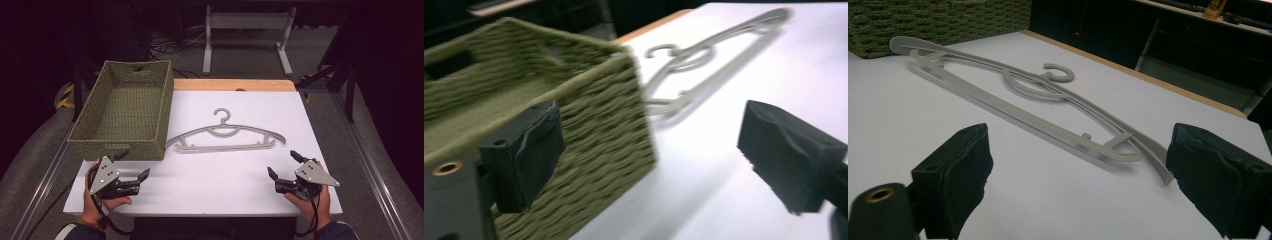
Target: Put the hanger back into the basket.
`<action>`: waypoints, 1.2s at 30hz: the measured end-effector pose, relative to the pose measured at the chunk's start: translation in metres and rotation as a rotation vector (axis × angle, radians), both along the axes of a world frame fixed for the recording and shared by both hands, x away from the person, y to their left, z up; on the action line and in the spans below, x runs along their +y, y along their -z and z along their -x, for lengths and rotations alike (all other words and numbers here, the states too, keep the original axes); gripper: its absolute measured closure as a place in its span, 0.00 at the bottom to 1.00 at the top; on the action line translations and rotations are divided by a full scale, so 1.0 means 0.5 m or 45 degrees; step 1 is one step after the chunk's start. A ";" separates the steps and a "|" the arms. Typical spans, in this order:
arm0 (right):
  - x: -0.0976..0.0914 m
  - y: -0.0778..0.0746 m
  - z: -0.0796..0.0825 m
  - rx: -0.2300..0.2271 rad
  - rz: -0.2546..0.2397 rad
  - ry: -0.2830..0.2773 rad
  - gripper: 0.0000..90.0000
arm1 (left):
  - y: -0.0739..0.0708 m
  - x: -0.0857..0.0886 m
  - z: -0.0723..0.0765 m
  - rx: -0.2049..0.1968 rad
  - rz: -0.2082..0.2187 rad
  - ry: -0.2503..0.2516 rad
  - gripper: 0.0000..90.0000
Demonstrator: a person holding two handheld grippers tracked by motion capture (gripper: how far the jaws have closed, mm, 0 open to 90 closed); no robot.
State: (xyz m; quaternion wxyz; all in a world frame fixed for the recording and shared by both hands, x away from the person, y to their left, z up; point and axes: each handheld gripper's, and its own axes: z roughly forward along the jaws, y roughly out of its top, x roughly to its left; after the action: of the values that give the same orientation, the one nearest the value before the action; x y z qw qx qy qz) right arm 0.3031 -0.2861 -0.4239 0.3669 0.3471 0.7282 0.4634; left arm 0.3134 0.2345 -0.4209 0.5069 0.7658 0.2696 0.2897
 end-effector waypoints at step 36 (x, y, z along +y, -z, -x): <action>0.001 0.019 -0.022 0.171 0.041 -0.012 0.12 | 0.024 -0.403 -0.396 0.588 -0.424 -0.010 0.26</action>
State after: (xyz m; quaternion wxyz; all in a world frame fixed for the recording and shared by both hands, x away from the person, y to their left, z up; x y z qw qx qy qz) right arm 0.3141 -0.2858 -0.4335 0.3207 0.3679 0.7602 0.4289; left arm 0.5113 0.0329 -0.4330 0.2983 0.8832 0.3294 0.1498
